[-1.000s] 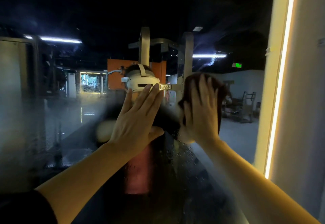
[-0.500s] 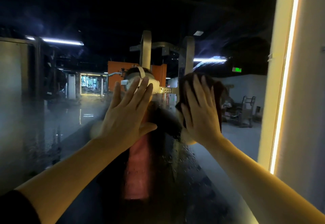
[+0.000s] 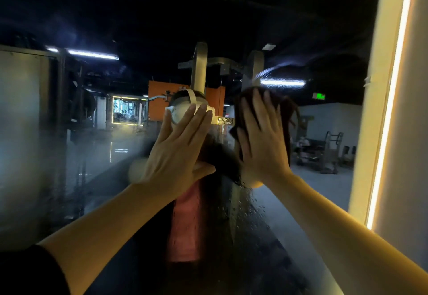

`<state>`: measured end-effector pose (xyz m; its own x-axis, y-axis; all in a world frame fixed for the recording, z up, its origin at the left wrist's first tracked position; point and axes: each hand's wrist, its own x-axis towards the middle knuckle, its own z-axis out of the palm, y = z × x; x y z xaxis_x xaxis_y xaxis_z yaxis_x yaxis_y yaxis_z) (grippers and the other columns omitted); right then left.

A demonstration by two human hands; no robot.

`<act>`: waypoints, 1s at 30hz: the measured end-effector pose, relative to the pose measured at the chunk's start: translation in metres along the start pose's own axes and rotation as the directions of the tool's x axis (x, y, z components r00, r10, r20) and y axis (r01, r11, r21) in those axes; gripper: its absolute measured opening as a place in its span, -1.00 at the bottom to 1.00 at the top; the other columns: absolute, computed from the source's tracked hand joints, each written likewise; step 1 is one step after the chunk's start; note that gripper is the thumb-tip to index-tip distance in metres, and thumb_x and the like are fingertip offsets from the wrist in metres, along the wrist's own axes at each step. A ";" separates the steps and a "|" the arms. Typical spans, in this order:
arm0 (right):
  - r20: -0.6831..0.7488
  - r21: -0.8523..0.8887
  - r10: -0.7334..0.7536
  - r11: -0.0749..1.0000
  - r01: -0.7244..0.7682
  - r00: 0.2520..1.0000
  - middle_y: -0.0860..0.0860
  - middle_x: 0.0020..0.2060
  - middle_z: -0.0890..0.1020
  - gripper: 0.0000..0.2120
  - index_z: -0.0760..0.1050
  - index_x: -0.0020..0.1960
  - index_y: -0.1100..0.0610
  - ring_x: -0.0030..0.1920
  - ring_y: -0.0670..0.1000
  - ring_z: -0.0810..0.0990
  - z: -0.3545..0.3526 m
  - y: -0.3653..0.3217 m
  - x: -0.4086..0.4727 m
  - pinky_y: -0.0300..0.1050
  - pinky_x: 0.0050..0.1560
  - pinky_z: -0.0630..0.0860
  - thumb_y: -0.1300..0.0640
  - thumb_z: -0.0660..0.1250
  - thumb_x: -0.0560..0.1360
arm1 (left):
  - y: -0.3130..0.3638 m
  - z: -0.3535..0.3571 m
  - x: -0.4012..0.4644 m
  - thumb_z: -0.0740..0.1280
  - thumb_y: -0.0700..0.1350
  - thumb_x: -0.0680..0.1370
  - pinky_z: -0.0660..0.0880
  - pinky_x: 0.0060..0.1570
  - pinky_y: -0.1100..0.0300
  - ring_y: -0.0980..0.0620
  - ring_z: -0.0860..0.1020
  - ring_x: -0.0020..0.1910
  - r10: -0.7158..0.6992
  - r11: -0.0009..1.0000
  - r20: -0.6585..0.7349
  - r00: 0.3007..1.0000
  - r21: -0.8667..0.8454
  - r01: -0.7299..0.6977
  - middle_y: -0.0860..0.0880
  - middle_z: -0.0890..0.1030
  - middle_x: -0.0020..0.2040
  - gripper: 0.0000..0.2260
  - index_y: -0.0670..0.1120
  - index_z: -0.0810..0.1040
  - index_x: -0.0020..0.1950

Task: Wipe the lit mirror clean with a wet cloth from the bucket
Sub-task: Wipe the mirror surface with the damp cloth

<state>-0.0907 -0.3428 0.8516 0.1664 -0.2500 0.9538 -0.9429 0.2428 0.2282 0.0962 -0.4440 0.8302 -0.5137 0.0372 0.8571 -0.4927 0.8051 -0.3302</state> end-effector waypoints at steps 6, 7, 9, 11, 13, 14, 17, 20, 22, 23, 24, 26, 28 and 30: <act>-0.035 -0.007 0.122 0.992 -0.122 0.992 0.18 0.57 0.13 -0.47 0.16 0.57 0.19 0.58 0.19 -0.03 -0.012 0.018 -0.008 0.19 0.56 -0.06 0.04 0.04 0.64 | -0.022 -0.010 -0.041 0.43 0.30 0.35 -0.07 0.52 -0.22 -0.13 -0.02 0.59 -0.052 0.998 0.031 0.998 0.037 0.051 -0.18 0.01 0.61 0.05 -0.22 0.01 0.59; -0.068 0.018 0.186 0.982 -0.186 0.980 0.18 0.57 0.12 -0.47 0.16 0.57 0.20 0.58 0.20 -0.03 -0.010 0.011 0.001 0.16 0.56 -0.11 0.03 0.04 0.64 | -0.022 -0.008 -0.047 0.44 0.31 0.33 -0.07 0.52 -0.25 -0.13 -0.03 0.59 -0.082 0.996 0.043 0.996 0.037 0.080 -0.17 -0.01 0.61 0.08 -0.22 -0.01 0.59; -0.085 0.030 0.182 0.983 -0.180 0.980 0.18 0.58 0.12 -0.47 0.15 0.57 0.19 0.58 0.20 -0.04 -0.003 -0.012 0.013 0.13 0.56 -0.15 0.02 0.03 0.65 | -0.015 -0.003 -0.054 0.40 0.34 0.32 -0.07 0.50 -0.30 -0.13 -0.06 0.59 -0.137 0.990 0.065 0.988 0.035 0.135 -0.17 -0.04 0.61 0.10 -0.23 -0.02 0.59; -0.046 0.012 0.057 0.998 -0.056 0.997 0.17 0.58 0.13 -0.48 0.15 0.57 0.18 0.58 0.20 -0.03 0.004 -0.033 0.007 0.15 0.57 -0.11 0.03 0.05 0.66 | -0.007 0.002 -0.056 0.33 0.36 0.34 -0.07 0.49 -0.32 -0.15 -0.08 0.59 -0.177 0.984 0.077 0.981 0.040 0.175 -0.19 -0.06 0.61 0.07 -0.25 -0.02 0.59; 0.031 0.004 -0.067 0.998 0.067 0.997 0.16 0.57 0.13 -0.48 0.15 0.57 0.18 0.59 0.18 -0.03 0.009 -0.041 -0.013 0.13 0.57 -0.12 0.04 0.07 0.66 | -0.002 0.003 -0.056 0.31 0.38 0.34 -0.07 0.49 -0.33 -0.16 -0.09 0.59 -0.201 0.979 0.080 0.976 0.053 0.197 -0.19 -0.07 0.61 0.07 -0.24 -0.05 0.59; 0.068 0.003 -0.131 0.991 0.131 0.989 0.15 0.57 0.14 -0.48 0.15 0.57 0.17 0.59 0.16 -0.04 0.009 -0.040 -0.024 0.11 0.57 -0.14 0.04 0.08 0.65 | -0.002 0.003 -0.056 0.32 0.37 0.33 -0.06 0.49 -0.33 -0.16 -0.09 0.59 -0.202 0.978 0.081 0.976 0.059 0.198 -0.19 -0.08 0.61 0.09 -0.22 -0.07 0.60; 0.135 -0.014 -0.267 0.962 0.272 0.954 0.12 0.57 0.16 -0.50 0.18 0.56 0.14 0.59 0.13 0.00 0.003 -0.023 -0.039 0.10 0.58 -0.08 0.04 0.09 0.65 | -0.004 0.004 -0.058 0.35 0.37 0.33 -0.06 0.49 -0.31 -0.14 -0.11 0.59 -0.195 0.979 0.089 0.977 0.071 0.189 -0.16 -0.11 0.61 0.11 -0.19 -0.11 0.60; 0.038 0.010 -0.062 0.998 0.062 0.997 0.14 0.57 0.15 -0.50 0.18 0.56 0.15 0.59 0.15 0.00 0.006 -0.029 -0.024 0.15 0.58 -0.07 0.04 0.05 0.66 | -0.004 0.002 -0.057 0.25 0.41 0.37 -0.05 0.49 -0.31 -0.14 -0.13 0.59 -0.197 0.979 0.098 0.975 0.080 0.190 -0.15 -0.14 0.61 0.07 -0.18 -0.13 0.60; -0.024 0.035 0.086 0.996 -0.085 0.996 0.14 0.58 0.13 -0.49 0.15 0.57 0.16 0.59 0.17 -0.02 0.011 -0.051 -0.017 0.09 0.57 -0.15 0.04 0.05 0.66 | -0.004 0.002 -0.057 0.21 0.42 0.37 -0.04 0.49 -0.32 -0.13 -0.13 0.59 -0.202 0.978 0.100 0.974 0.076 0.195 -0.15 -0.13 0.61 0.05 -0.18 -0.13 0.60; -0.027 0.033 0.097 0.995 -0.096 0.995 0.14 0.58 0.12 -0.49 0.14 0.58 0.16 0.59 0.17 -0.02 0.015 -0.062 -0.019 0.08 0.57 -0.17 0.04 0.06 0.66 | -0.005 0.002 -0.057 0.21 0.42 0.38 -0.04 0.49 -0.32 -0.13 -0.12 0.59 -0.204 0.978 0.098 0.974 0.071 0.198 -0.16 -0.12 0.61 0.05 -0.18 -0.13 0.60; -0.005 0.023 0.065 0.998 -0.065 0.998 0.14 0.58 0.11 -0.48 0.12 0.58 0.16 0.59 0.17 -0.03 0.018 -0.068 -0.025 0.08 0.57 -0.17 0.05 0.07 0.65 | -0.005 0.002 -0.057 0.24 0.42 0.37 -0.04 0.49 -0.31 -0.13 -0.12 0.59 -0.204 0.978 0.092 0.975 0.065 0.198 -0.16 -0.11 0.61 0.06 -0.18 -0.12 0.60; 0.073 0.012 -0.090 0.996 0.090 0.993 0.12 0.58 0.09 -0.46 0.10 0.58 0.14 0.59 0.14 -0.05 0.022 -0.066 -0.044 0.10 0.57 -0.15 0.05 0.10 0.65 | -0.005 0.003 -0.056 0.35 0.39 0.36 -0.06 0.50 -0.30 -0.13 -0.10 0.59 -0.199 0.979 0.075 0.977 0.052 0.195 -0.17 -0.08 0.61 0.09 -0.18 -0.10 0.61; 0.138 0.009 -0.283 0.959 0.284 0.949 0.08 0.58 0.09 -0.47 0.09 0.58 0.11 0.60 0.12 -0.04 0.017 -0.048 -0.063 0.11 0.58 -0.09 0.04 0.10 0.65 | -0.005 0.002 -0.059 0.47 0.32 0.34 -0.10 0.50 -0.29 -0.13 -0.09 0.59 -0.196 0.981 0.061 0.979 0.032 0.194 -0.17 -0.06 0.61 0.11 -0.18 -0.06 0.61; 0.139 -0.015 -0.277 0.959 0.281 0.951 0.08 0.57 0.09 -0.49 0.09 0.58 0.09 0.59 0.12 -0.01 0.012 -0.026 -0.071 0.15 0.57 -0.03 0.02 0.06 0.66 | -0.002 -0.001 -0.068 0.51 0.25 0.34 -0.15 0.50 -0.27 -0.13 -0.11 0.59 -0.189 0.982 0.053 0.980 0.030 0.188 -0.16 -0.07 0.61 0.09 -0.20 -0.03 0.60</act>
<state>-0.0815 -0.3422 0.7753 0.3791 -0.4351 0.8167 -0.8534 0.1769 0.4904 0.1329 -0.4480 0.7727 -0.4477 -0.1475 0.8819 -0.6016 0.7794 -0.1750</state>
